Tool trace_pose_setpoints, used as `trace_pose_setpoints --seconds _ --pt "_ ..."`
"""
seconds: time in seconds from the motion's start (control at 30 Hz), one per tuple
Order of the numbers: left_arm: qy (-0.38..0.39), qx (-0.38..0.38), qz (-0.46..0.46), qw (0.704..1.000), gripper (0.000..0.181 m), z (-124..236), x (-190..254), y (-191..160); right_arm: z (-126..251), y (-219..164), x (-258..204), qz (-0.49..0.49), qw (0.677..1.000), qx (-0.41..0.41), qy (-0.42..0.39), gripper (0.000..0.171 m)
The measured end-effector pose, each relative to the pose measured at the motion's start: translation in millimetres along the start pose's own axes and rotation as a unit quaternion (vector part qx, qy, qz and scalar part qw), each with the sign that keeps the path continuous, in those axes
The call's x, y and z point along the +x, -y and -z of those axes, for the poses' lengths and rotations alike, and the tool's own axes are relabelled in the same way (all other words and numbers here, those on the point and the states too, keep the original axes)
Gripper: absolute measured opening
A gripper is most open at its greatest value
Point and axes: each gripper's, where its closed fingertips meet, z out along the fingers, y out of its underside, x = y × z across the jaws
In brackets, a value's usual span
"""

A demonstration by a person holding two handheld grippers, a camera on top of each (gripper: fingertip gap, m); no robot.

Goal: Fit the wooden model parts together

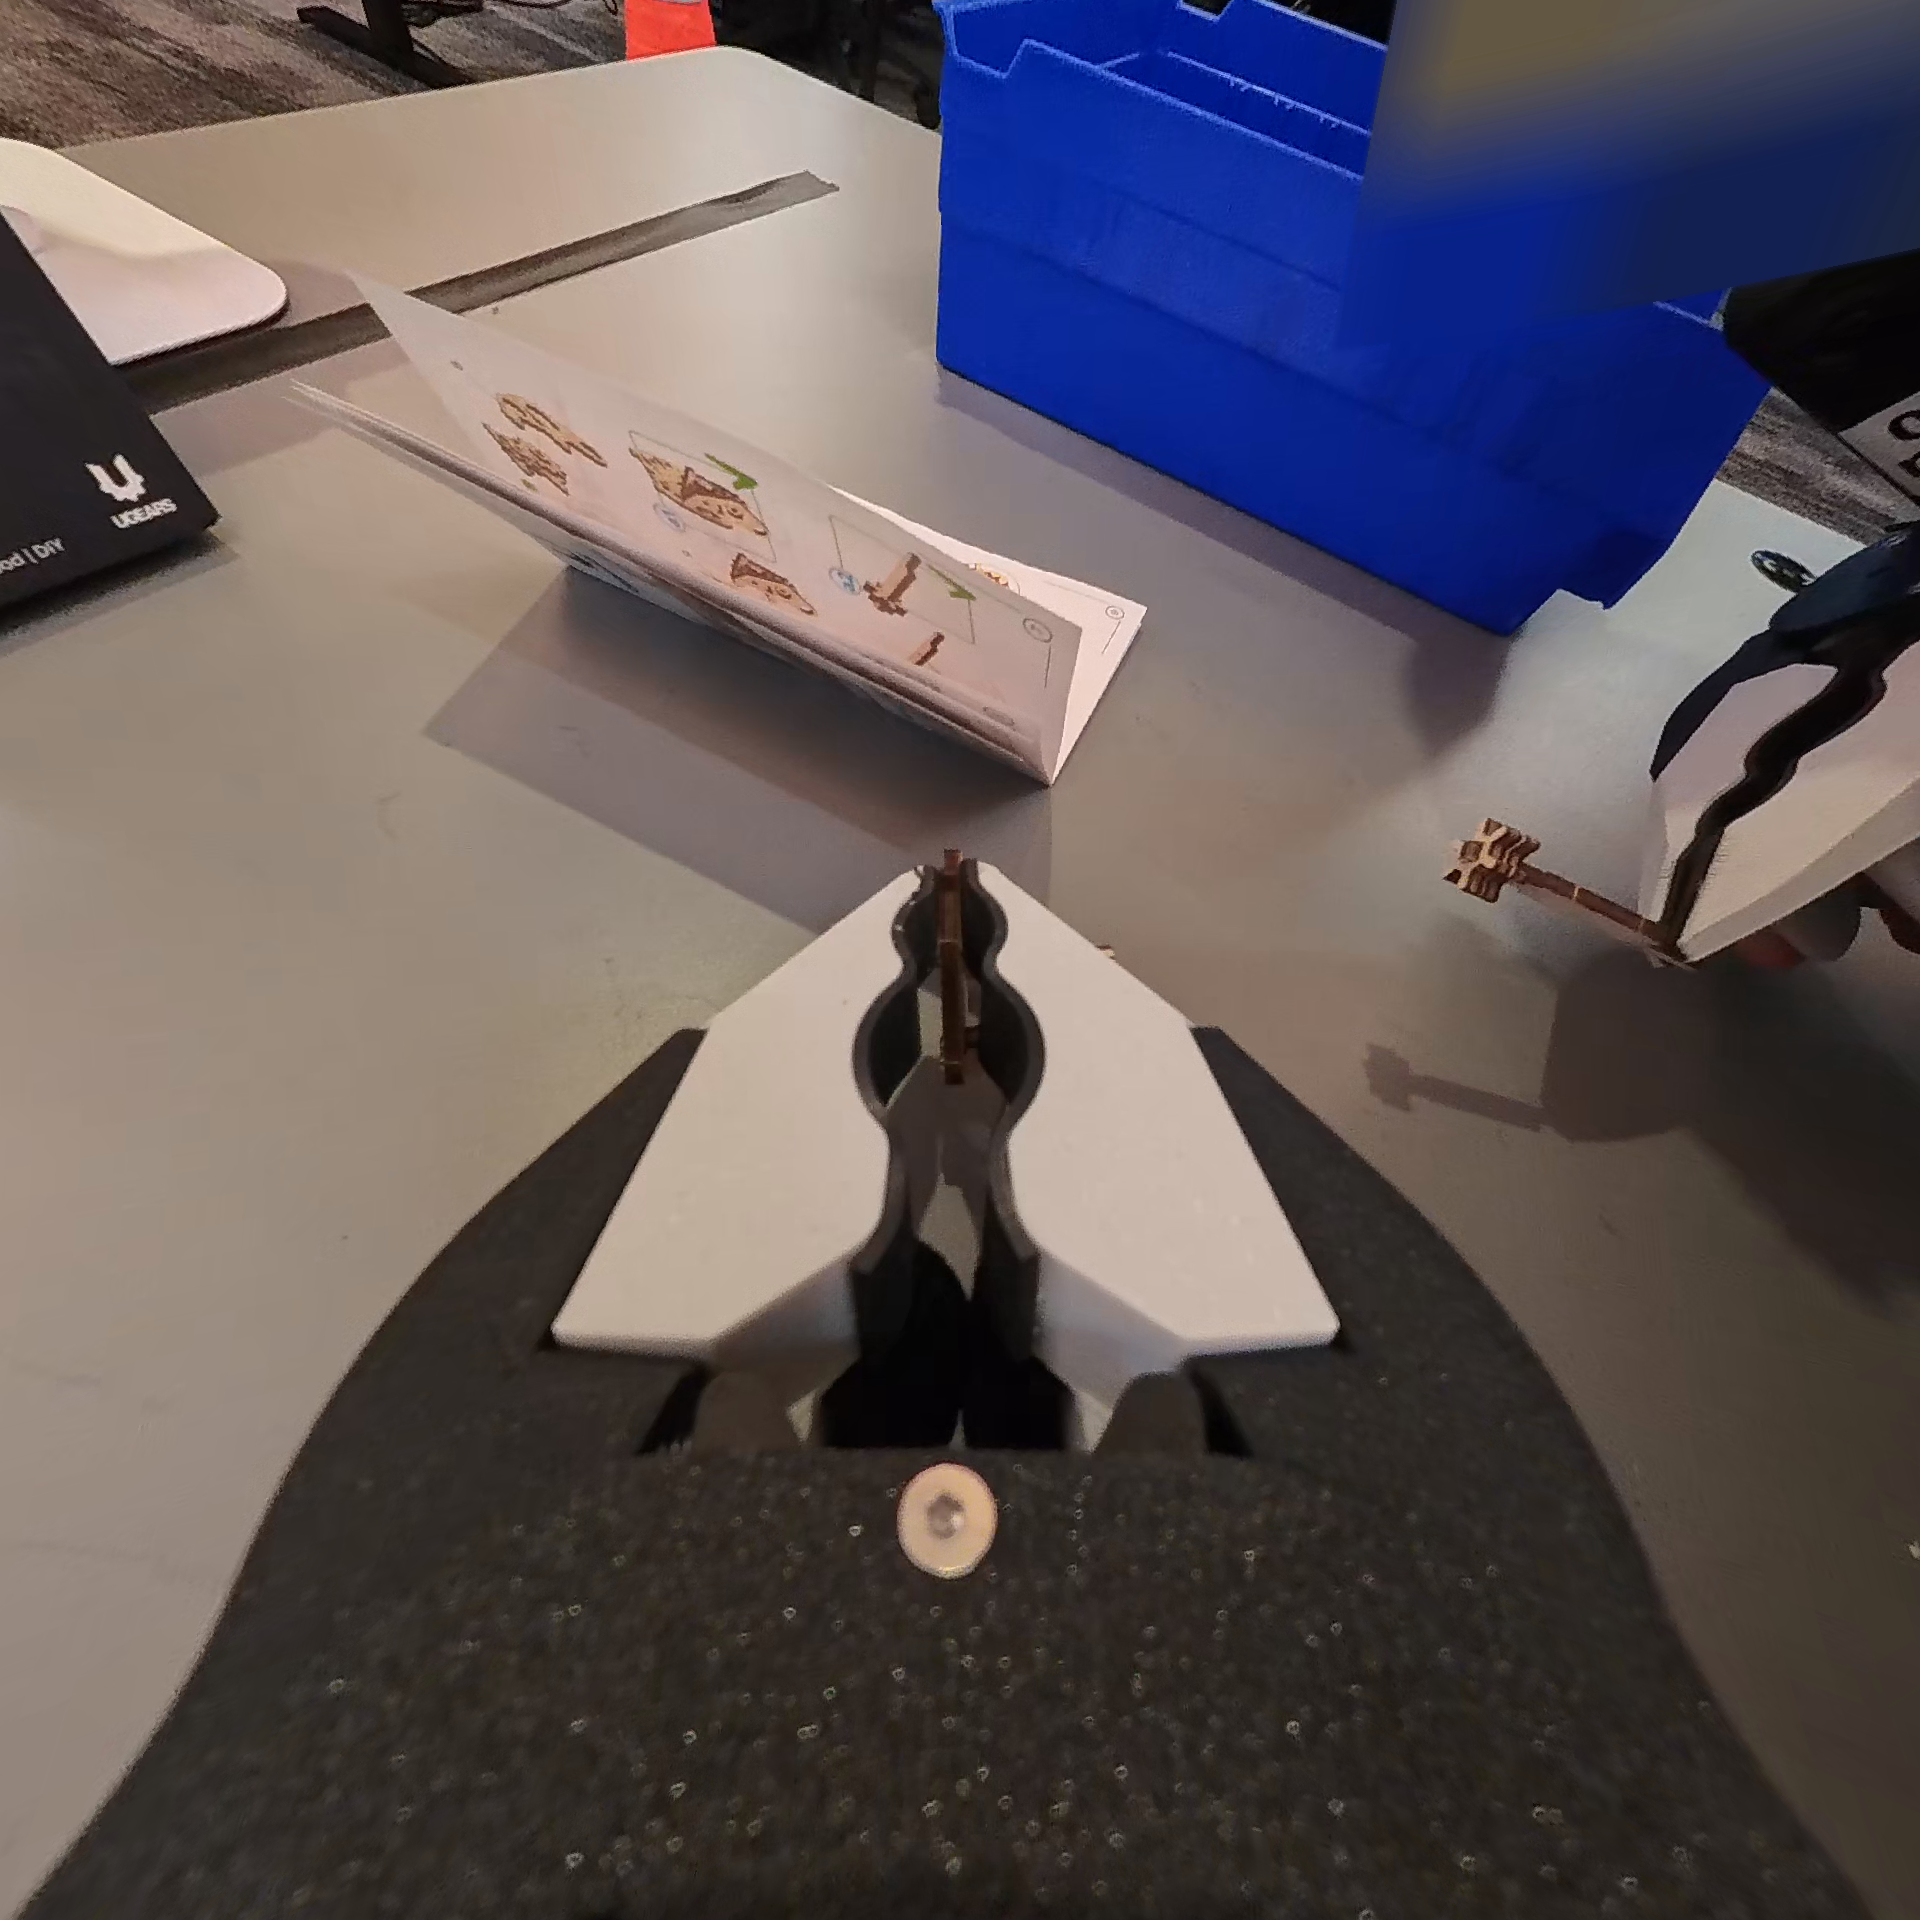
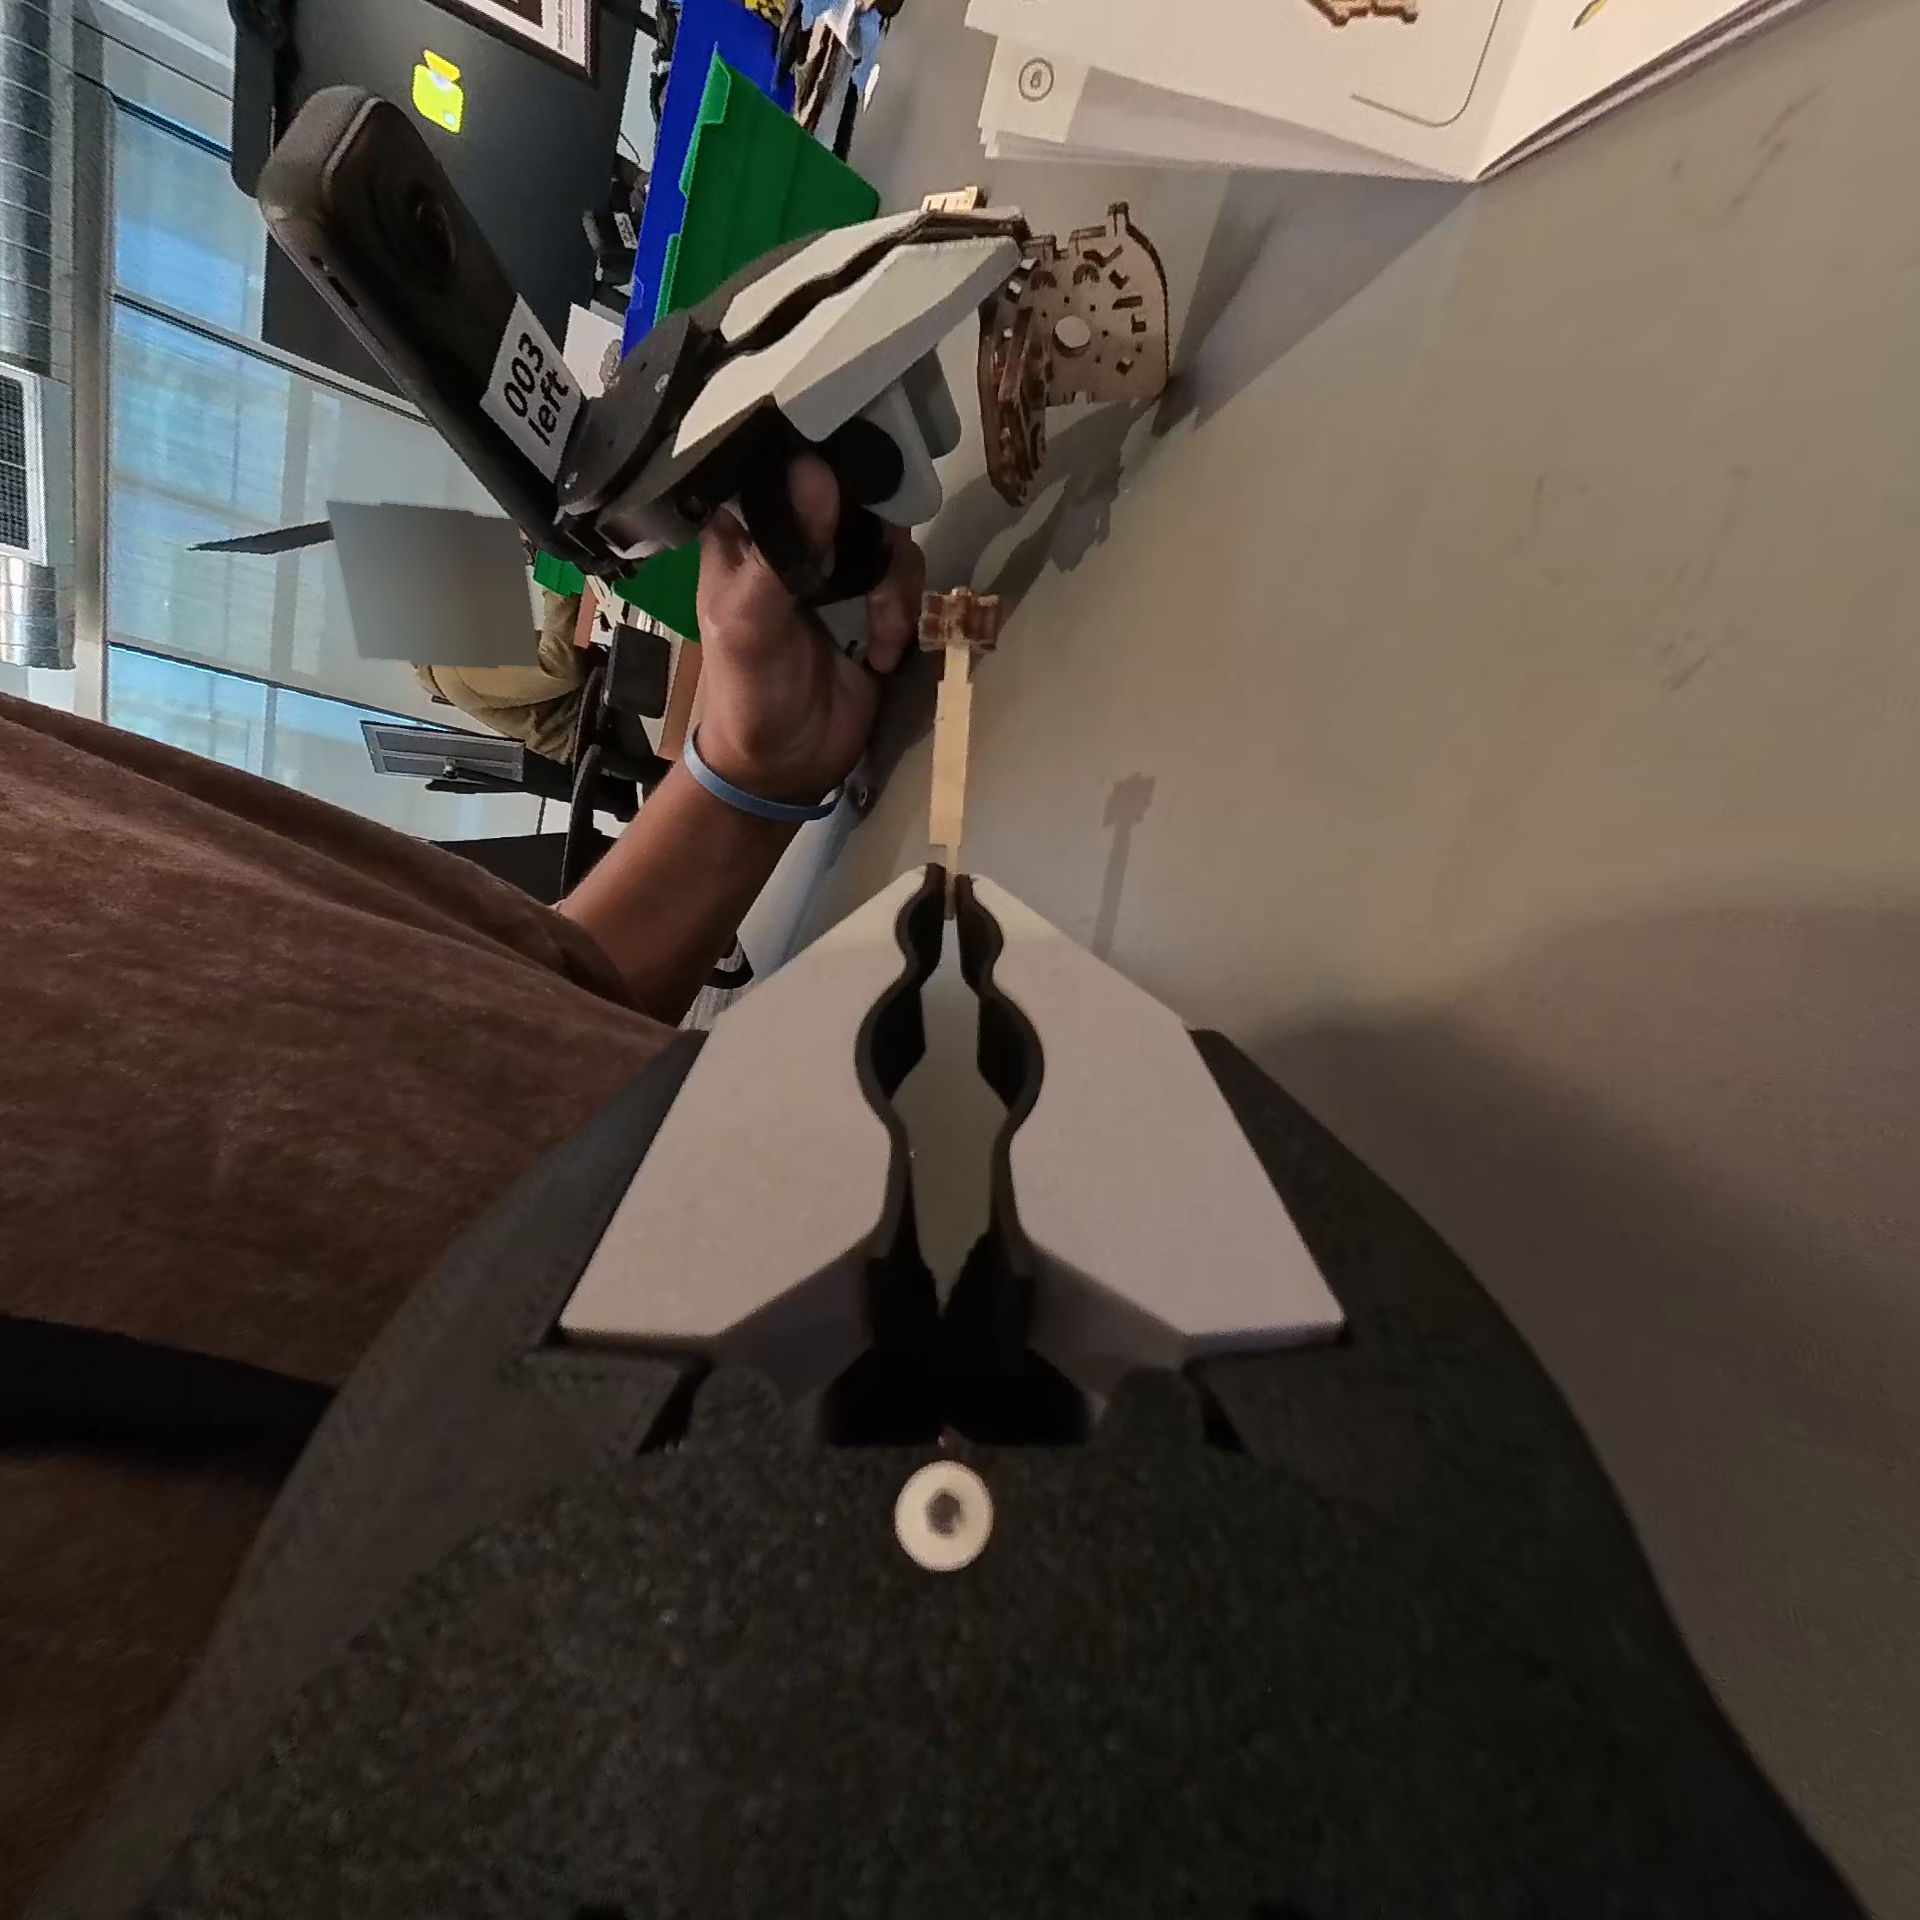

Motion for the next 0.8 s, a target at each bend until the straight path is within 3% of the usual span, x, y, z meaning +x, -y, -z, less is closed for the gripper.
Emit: trace_pose_setpoints --seconds 0.23,0.4,0.67,0.8 --pt "-0.001 0.000 -0.002 1.000 0.002 0 1 0 3 8 2 0.020 0.999 0.022 -0.020 0.001" --pt "-0.011 0.001 -0.001 1.000 0.001 1 3 0 4 17 -3 0.103 0.992 0.041 -0.060 0.001" --pt "-0.047 0.007 -0.004 0.999 0.001 4 13 1 3 27 -15 0.281 0.945 0.058 -0.155 0.001" --pt "-0.057 -0.003 -0.031 0.998 0.001 2 21 -2 -2 21 -20 0.316 0.932 0.043 -0.174 0.001"
